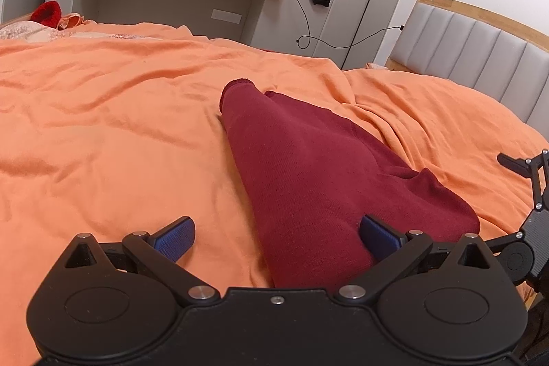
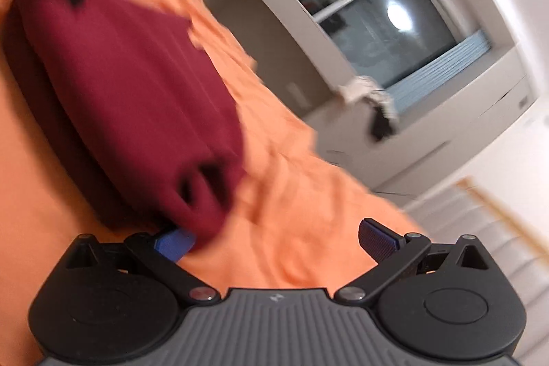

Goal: Fold small clothes

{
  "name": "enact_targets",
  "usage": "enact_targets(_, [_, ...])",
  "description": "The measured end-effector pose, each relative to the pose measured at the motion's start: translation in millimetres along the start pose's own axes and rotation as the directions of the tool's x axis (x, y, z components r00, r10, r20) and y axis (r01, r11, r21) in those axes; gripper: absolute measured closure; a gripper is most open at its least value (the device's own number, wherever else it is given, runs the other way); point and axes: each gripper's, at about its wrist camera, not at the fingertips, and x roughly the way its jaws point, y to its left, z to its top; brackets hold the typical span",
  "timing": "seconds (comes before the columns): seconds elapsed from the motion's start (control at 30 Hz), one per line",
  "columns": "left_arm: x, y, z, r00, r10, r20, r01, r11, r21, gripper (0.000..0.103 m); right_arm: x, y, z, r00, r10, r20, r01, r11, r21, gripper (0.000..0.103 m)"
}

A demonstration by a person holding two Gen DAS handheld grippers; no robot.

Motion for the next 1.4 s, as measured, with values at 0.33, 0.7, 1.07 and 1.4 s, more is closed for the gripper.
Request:
enact_targets(0.33, [0.1,-5.2,-1.6,1.0,0.013,0.003,-0.013,1.0,0.017,0.001,17.1,-56.9,-31.8,0.997,0.057,-0.057,-0.034,0.938,0.345,0.0])
enact_targets(0.7, [0.9,-7.0,-3.4,1.0,0.02,0.005,-0.02,0.999,0.026,0.001,24.9,-99.1,-59.2,0.963,0.249,0.1,-0.227,0.561,0.796,0.0])
enact_targets(1.07, [6.1,-7.9,-6.3,1.0,0.017,0.003,-0.017,0.999,0.041,0.001,69.4,-101.0,-61.6,0.885,0.363,0.291,-0.387,0.227,0.894,0.014])
enact_targets(1.4, [11.3,-8.2,-9.4,1.0,0.012,-0.004,-0.012,0.998,0.055,0.001,106.3,-73.7,-34.0,0.856,0.437,0.276,-0.412,0.252,0.876,0.06])
